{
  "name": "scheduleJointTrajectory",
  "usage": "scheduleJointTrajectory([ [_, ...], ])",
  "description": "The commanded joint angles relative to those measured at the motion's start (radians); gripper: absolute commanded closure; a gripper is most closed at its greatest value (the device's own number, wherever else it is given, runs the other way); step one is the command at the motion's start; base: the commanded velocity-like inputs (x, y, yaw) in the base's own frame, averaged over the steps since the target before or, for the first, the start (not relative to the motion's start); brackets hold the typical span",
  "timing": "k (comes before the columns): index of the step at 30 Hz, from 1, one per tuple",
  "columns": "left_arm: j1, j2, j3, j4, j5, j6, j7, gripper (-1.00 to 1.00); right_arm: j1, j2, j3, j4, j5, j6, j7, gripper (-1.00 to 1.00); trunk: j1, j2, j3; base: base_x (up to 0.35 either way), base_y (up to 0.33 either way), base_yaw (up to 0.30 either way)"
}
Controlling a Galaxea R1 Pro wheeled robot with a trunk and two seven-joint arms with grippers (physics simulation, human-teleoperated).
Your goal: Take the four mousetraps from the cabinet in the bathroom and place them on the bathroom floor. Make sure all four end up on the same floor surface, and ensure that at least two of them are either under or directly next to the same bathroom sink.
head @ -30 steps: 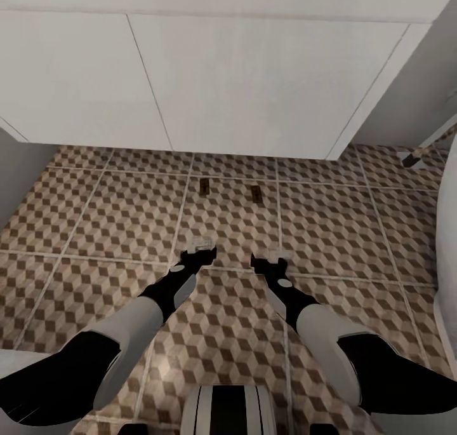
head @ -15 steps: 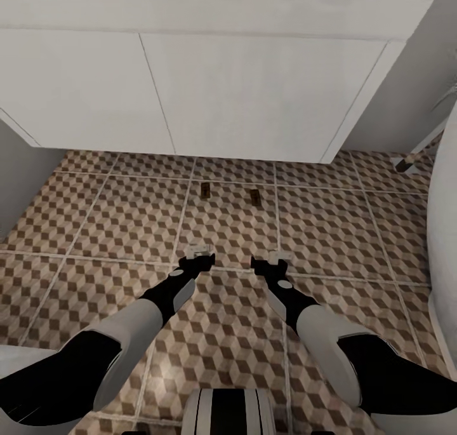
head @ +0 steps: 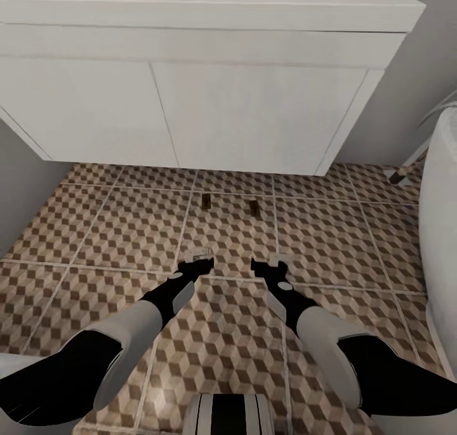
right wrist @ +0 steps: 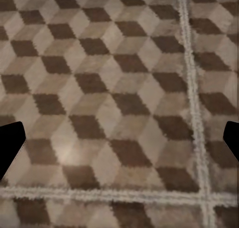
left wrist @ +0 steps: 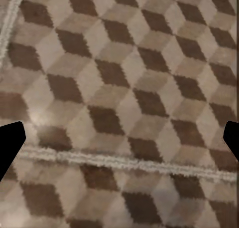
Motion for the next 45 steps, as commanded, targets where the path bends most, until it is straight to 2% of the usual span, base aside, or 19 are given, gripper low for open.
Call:
scheduleJointTrajectory([
  [1, -0.001, 0.0, -0.008, 0.002, 0.009, -0.004, 0.005, -1.0, 0.0, 0.0, 0.007, 0.002, -0.01, -0.004, -0.003, -1.0, -0.001, 0.0, 0.003, 0.0, 0.0, 0.0],
  [13, -0.001, 0.0, -0.008, 0.003, 0.011, 0.008, 0.004, -1.0, 0.001, 0.0, 0.007, 0.007, -0.01, -0.003, -0.003, -1.0, -0.006, 0.003, 0.05, 0.0, 0.0, 0.0],
  [32, -0.001, 0.0, -0.007, 0.004, 0.014, 0.096, 0.002, -1.0, 0.001, 0.0, 0.007, 0.013, -0.008, 0.001, -0.006, -1.0, -0.014, 0.007, 0.123, 0.0, 0.0, 0.0],
  [33, -0.001, 0.0, -0.007, 0.004, 0.043, 0.128, 0.003, -1.0, 0.002, 0.0, 0.005, 0.014, -0.008, 0.008, -0.006, -1.0, -0.015, 0.008, 0.127, 0.0, 0.0, 0.0],
  [45, -0.001, 0.0, -0.006, 0.036, 0.065, 0.138, 0.005, -1.0, 0.003, 0.0, 0.005, 0.057, -0.007, 0.011, -0.007, -1.0, -0.02, 0.01, 0.174, 0.0, 0.0, 0.0],
])
